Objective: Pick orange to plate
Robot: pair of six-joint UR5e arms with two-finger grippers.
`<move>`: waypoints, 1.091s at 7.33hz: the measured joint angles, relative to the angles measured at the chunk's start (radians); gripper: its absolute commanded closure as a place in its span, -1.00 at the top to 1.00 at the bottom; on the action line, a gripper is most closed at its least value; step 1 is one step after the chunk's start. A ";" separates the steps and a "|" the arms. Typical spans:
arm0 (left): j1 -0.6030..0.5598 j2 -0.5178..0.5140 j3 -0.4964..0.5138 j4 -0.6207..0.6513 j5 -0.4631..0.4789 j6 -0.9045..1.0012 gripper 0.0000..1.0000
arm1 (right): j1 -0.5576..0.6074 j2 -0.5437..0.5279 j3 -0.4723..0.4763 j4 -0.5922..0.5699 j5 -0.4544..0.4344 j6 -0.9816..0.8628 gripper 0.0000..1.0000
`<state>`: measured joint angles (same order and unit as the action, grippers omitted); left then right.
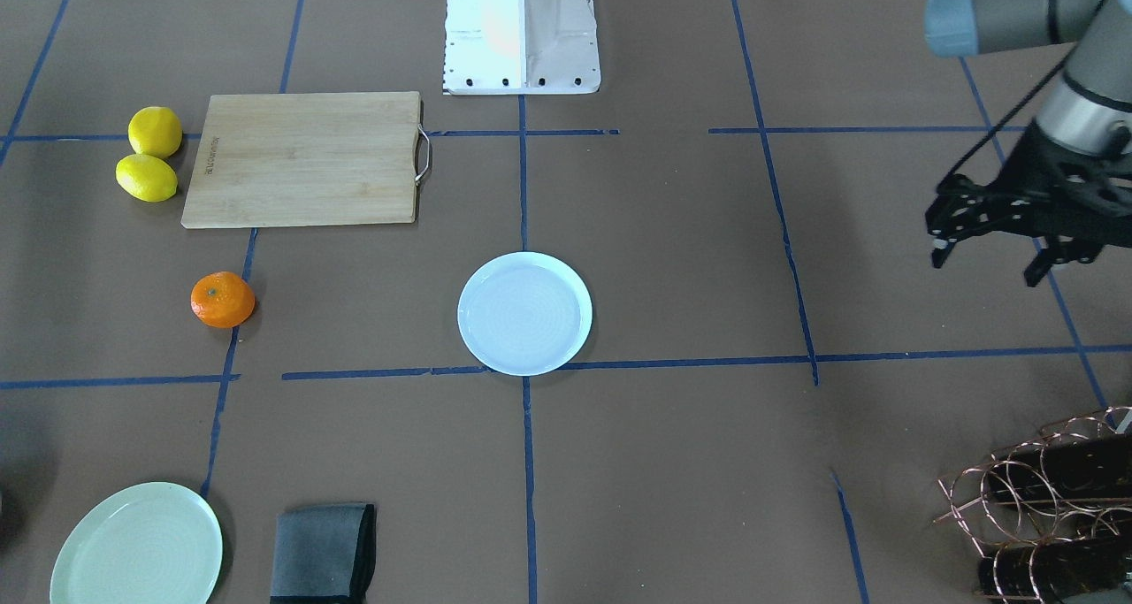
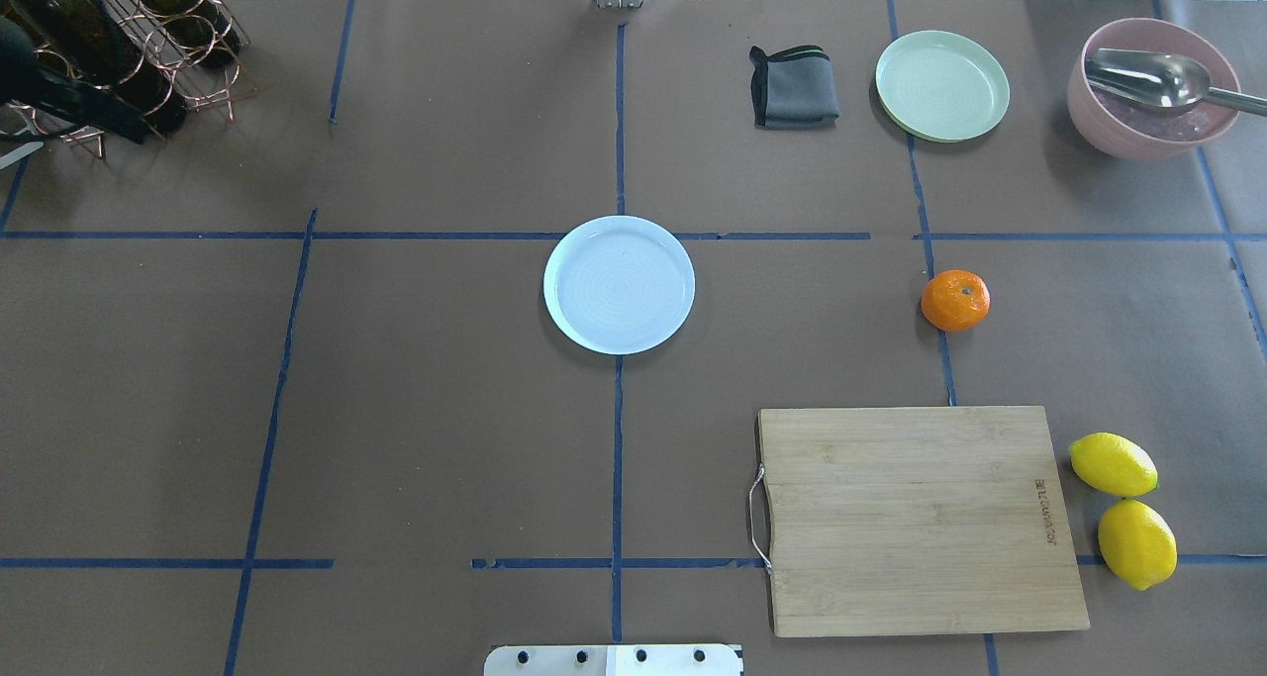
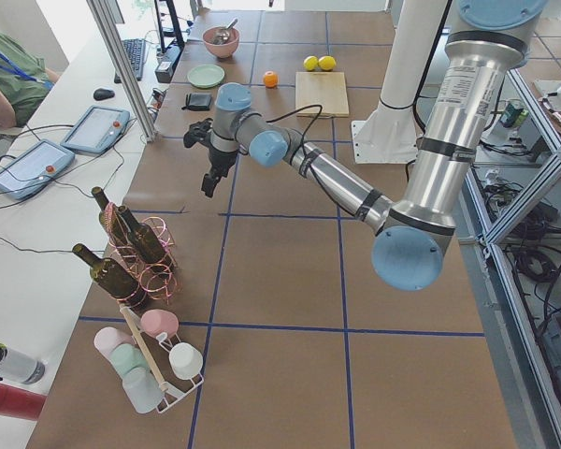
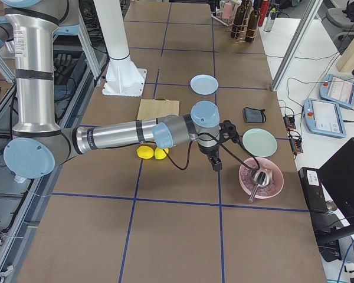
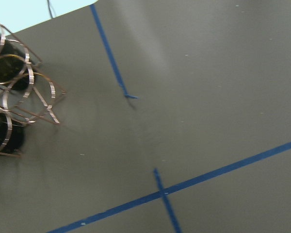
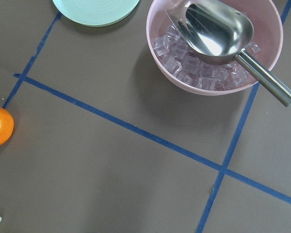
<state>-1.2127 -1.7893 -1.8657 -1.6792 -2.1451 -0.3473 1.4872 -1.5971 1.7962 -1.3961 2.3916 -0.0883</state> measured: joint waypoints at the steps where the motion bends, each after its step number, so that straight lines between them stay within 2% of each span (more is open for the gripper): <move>1: -0.091 0.050 0.039 0.034 -0.071 0.089 1.00 | -0.006 0.008 0.000 0.000 0.001 0.008 1.00; 3: -0.253 0.127 0.098 0.123 -0.118 0.313 1.00 | -0.013 0.020 0.002 0.000 0.001 0.018 1.00; 5: -0.378 0.256 0.108 0.141 -0.133 0.471 1.00 | -0.047 0.045 0.013 -0.001 -0.001 0.072 1.00; 8: -0.409 0.318 0.124 0.148 -0.147 0.494 1.00 | -0.188 0.128 0.036 -0.002 -0.038 0.278 1.00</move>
<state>-1.6216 -1.4717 -1.7421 -1.5309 -2.2918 0.1467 1.2989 -1.4691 1.8319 -1.3979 2.3537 0.1893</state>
